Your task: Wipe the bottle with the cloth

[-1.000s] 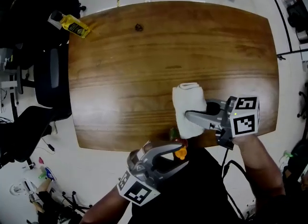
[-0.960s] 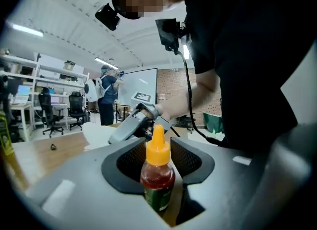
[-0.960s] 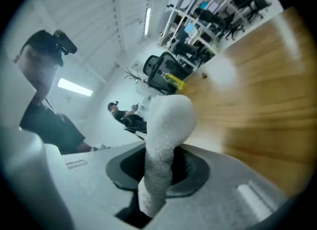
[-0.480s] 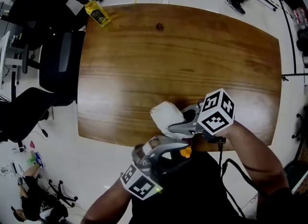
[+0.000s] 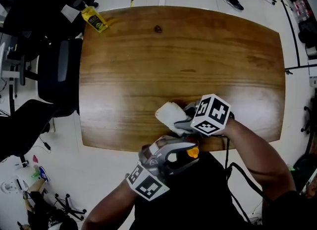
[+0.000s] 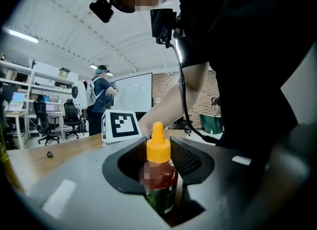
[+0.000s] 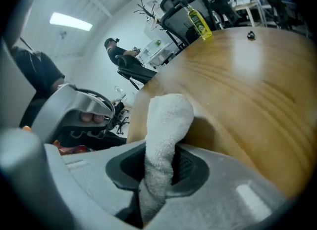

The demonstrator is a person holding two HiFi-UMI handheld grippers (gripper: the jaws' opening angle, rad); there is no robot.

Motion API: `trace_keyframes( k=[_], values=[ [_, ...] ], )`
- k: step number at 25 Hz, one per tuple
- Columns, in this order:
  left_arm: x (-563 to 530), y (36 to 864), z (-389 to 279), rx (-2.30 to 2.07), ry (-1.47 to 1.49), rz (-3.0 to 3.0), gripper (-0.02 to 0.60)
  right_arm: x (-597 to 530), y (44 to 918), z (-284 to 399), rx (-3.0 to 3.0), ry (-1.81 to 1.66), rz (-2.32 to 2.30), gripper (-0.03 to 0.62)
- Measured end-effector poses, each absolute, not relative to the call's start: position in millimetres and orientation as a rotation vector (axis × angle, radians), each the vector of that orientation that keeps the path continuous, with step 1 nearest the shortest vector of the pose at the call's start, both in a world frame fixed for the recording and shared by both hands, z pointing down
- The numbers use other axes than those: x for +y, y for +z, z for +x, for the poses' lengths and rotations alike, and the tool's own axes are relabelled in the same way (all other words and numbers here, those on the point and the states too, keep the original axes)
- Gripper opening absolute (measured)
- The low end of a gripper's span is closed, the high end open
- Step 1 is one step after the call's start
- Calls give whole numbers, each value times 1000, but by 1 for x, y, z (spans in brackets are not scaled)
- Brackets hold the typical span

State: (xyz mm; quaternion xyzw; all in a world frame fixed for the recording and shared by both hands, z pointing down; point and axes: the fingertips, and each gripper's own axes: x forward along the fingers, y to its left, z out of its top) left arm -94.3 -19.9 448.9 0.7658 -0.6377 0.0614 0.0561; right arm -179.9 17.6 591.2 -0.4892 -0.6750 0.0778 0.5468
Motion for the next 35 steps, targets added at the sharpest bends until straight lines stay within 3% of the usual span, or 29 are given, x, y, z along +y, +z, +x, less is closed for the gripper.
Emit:
trace_keyframes(
  k=[7,15,20,35],
  values=[
    [-17,454,-94,-1879,115,2383,166,-41,552,-197,-2043,-257,-747,75],
    [-24,459,-95,-1789,122,2448,166,-97,406,-150,-2442,284,-425,75],
    [-27,465,-94,-1730,138,2466,166,-69,368,-136,-2512,285,-479,75],
    [-27,465,-93,-1641,183,2507,164,9,420,-134,-2154,-602,-569,75]
  ],
)
